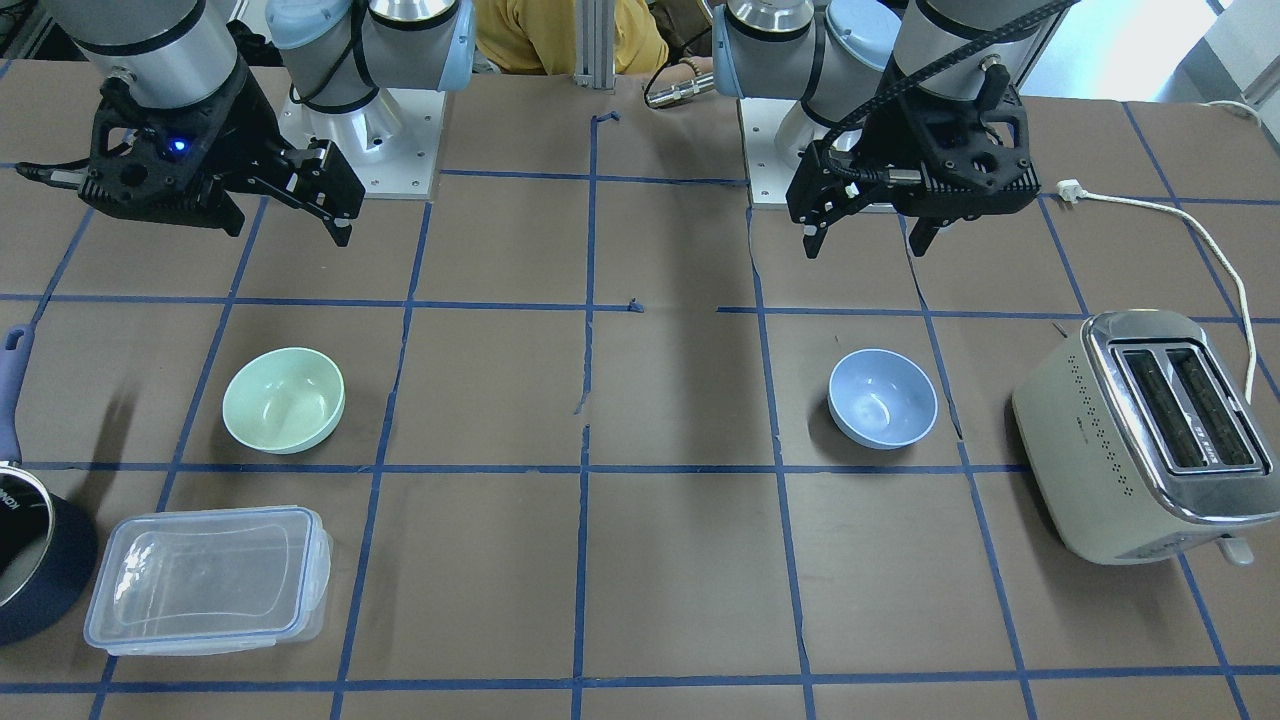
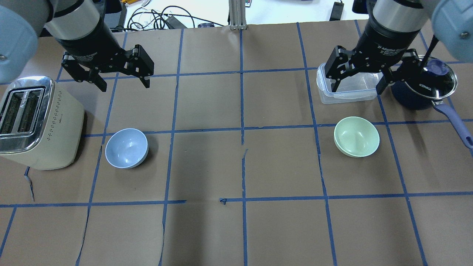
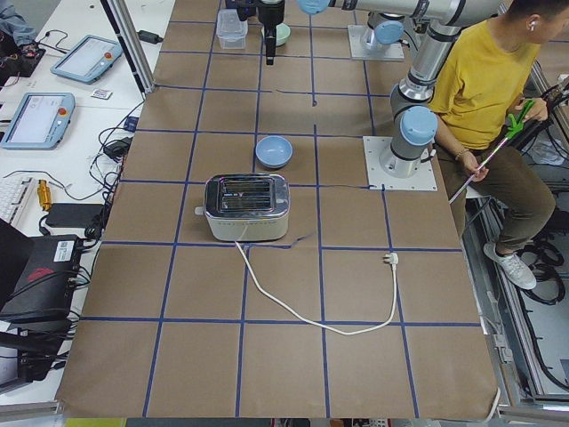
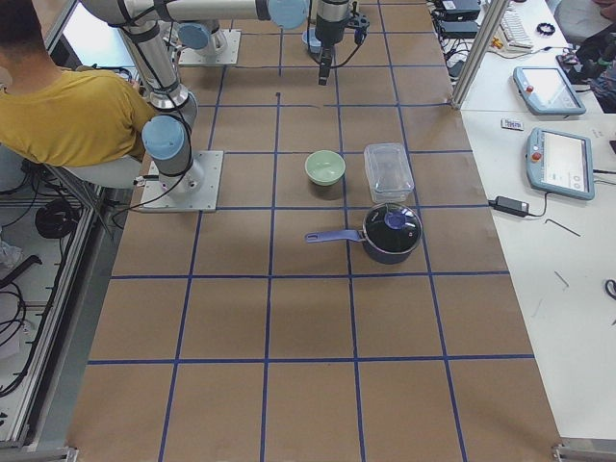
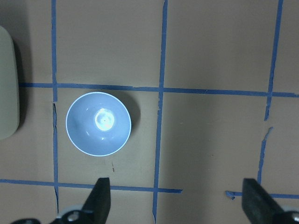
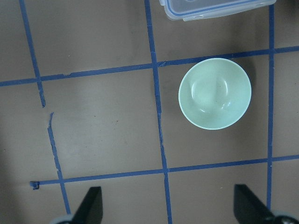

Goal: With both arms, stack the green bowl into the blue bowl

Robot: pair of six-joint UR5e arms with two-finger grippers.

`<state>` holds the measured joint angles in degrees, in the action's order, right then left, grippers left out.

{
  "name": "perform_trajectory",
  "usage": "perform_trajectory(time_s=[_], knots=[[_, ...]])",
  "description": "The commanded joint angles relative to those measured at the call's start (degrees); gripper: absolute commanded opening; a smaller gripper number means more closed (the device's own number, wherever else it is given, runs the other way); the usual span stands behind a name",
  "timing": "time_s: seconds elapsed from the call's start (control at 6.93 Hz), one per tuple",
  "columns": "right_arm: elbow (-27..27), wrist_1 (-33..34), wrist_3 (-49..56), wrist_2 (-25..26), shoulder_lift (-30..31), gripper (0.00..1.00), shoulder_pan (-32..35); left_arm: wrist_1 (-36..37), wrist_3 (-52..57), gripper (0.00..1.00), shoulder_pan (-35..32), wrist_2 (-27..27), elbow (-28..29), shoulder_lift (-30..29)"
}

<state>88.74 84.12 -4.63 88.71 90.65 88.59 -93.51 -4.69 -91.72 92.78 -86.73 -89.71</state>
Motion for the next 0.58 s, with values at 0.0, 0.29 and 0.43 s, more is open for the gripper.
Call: perform_trajectory(time_s=[0.0,0.29,0.43], knots=[[0.0,-0.1,0.0,0.0,0.1,1.00,0.0,0.0,0.2,1.00,0.1,0.0,-0.1,0.1],[-0.1,-0.1,0.1,0.0,0.0,1.00,0.0,0.0,0.4,1.00,0.5,-0.1,-0.1,0.1],[0.0,-0.1,0.1,0.1,0.0,1.00,0.0,-0.2,0.5,1.00,0.5,0.0,-0.1,0.1]])
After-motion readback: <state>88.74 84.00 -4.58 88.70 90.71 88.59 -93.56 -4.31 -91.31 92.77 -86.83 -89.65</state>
